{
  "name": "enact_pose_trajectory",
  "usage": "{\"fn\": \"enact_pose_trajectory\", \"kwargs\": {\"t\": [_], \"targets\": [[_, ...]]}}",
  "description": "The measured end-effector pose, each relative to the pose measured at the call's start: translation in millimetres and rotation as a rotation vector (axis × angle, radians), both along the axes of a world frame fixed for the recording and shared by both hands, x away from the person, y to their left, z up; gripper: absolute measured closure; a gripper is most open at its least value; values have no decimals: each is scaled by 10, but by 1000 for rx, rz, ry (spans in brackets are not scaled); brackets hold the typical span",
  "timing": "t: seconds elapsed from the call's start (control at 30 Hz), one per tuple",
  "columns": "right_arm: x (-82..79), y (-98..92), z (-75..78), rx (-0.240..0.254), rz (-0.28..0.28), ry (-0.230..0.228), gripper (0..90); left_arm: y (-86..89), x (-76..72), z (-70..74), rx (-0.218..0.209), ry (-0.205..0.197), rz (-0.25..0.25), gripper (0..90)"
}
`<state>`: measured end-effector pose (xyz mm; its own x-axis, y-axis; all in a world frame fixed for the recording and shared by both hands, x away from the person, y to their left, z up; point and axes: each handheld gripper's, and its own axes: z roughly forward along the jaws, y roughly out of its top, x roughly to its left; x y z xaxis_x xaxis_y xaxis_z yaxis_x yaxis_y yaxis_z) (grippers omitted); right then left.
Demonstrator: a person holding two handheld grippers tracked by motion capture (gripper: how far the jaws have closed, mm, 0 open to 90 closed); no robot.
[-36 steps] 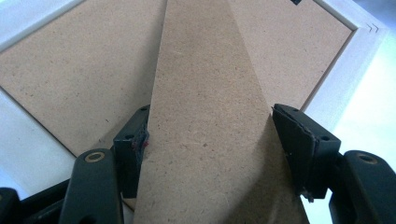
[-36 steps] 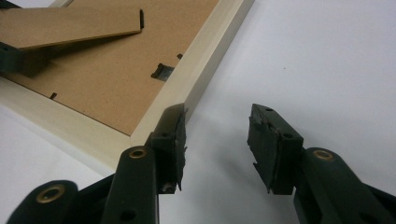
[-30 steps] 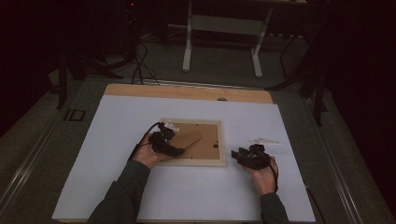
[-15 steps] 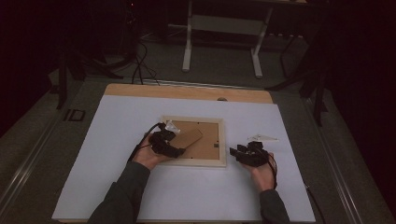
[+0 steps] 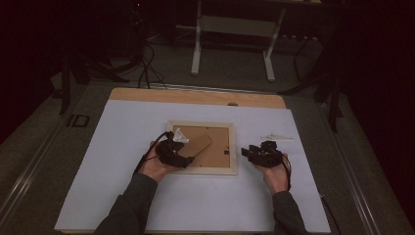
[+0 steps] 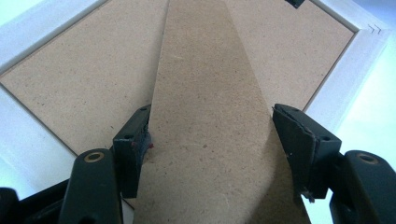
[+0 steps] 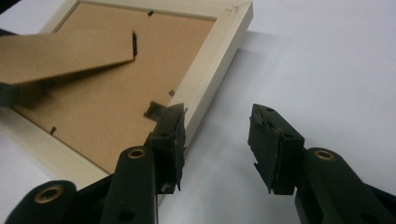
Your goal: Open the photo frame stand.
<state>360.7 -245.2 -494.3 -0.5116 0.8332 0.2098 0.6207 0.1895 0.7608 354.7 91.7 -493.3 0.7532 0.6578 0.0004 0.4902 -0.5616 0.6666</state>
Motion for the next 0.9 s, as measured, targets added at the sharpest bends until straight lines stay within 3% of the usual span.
{"fn": "enact_pose_trajectory", "kwargs": {"t": [0.9], "targets": [[225,170,163,-30,31,-17,552,-27,-87,52,37,-110,4,357]]}}
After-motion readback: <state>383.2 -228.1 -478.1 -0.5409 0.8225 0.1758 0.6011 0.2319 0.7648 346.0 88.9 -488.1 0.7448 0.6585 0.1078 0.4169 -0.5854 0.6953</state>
